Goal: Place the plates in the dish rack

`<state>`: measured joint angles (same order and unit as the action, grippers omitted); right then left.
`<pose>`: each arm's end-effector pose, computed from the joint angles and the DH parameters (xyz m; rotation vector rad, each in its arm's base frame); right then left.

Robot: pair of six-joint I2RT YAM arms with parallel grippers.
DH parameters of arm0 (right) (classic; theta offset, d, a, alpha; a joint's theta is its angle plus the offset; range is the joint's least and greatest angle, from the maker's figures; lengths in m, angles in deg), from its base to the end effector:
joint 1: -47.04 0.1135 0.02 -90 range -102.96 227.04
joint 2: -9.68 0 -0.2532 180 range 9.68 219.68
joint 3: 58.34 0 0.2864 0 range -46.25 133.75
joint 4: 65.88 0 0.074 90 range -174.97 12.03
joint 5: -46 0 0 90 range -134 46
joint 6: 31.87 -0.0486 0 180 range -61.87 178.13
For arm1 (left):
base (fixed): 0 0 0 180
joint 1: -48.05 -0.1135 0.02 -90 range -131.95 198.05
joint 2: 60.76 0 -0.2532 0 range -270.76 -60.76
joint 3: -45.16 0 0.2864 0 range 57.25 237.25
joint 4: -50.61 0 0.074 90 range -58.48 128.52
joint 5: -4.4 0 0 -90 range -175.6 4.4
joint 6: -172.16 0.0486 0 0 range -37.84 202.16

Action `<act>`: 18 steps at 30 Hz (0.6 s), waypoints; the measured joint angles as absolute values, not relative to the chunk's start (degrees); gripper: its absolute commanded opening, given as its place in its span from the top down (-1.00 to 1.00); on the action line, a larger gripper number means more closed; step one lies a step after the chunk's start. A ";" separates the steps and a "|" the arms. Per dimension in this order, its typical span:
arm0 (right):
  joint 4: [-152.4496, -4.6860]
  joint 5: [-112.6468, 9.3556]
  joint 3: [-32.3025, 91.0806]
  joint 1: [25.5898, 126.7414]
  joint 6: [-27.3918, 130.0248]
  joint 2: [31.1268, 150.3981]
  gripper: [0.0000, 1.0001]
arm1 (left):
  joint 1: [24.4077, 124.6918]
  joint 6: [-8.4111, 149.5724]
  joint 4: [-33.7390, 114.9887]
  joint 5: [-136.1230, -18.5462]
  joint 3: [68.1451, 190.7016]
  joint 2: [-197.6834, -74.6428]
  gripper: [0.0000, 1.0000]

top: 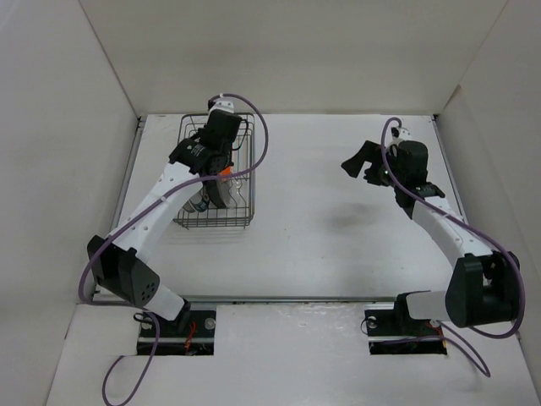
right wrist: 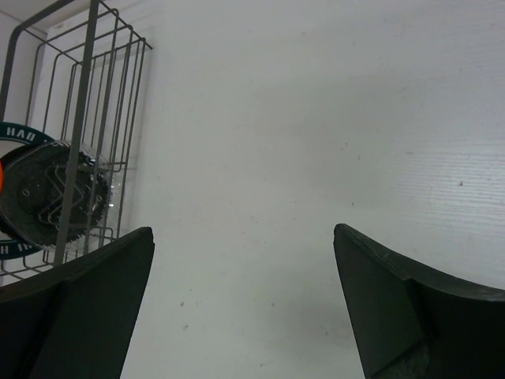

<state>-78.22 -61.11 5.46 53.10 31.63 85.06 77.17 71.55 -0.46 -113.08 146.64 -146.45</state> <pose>0.3433 0.0508 0.2522 0.1639 2.0231 0.6600 0.3360 -0.1615 0.3763 0.0753 2.1095 0.1133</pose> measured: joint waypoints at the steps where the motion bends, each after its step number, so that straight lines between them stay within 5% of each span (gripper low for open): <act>1: -78.31 -61.06 5.46 53.10 31.65 85.06 -1.00 | 77.17 71.40 -0.44 -113.47 145.98 -146.49 1.00; 18: -78.92 -60.93 5.30 50.72 33.16 85.01 -1.00 | 77.20 68.99 1.00 -111.27 142.97 -151.32 1.00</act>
<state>-78.92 -60.93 5.30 50.72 33.16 85.01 77.20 68.99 1.00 -111.27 142.97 -151.32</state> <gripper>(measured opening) 0.998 0.097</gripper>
